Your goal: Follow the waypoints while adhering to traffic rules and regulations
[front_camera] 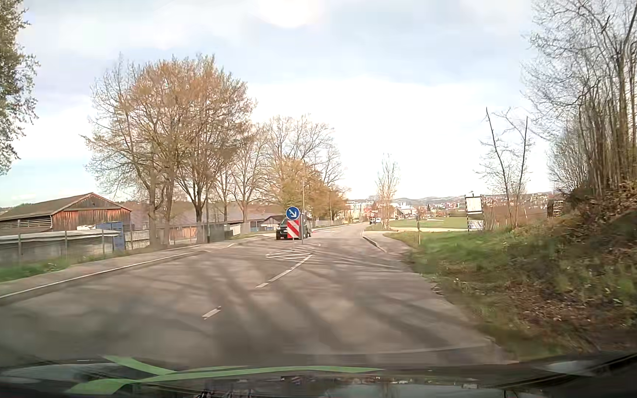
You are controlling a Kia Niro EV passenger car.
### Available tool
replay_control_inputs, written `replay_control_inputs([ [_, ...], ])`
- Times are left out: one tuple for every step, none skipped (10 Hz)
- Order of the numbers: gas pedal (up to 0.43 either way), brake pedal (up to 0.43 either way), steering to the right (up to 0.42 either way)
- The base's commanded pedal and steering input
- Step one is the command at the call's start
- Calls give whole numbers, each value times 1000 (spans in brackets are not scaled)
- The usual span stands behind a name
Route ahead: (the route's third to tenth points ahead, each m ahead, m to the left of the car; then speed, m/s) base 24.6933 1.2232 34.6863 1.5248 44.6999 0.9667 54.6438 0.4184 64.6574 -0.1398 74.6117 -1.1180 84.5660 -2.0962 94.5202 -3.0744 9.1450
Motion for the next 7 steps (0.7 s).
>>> replay_control_inputs([
  [39, 0, 2],
  [39, 0, 3],
  [39, 0, 2],
  [39, 0, 2],
  [39, 0, 2],
  [47, 0, 2],
  [47, 0, 1],
])
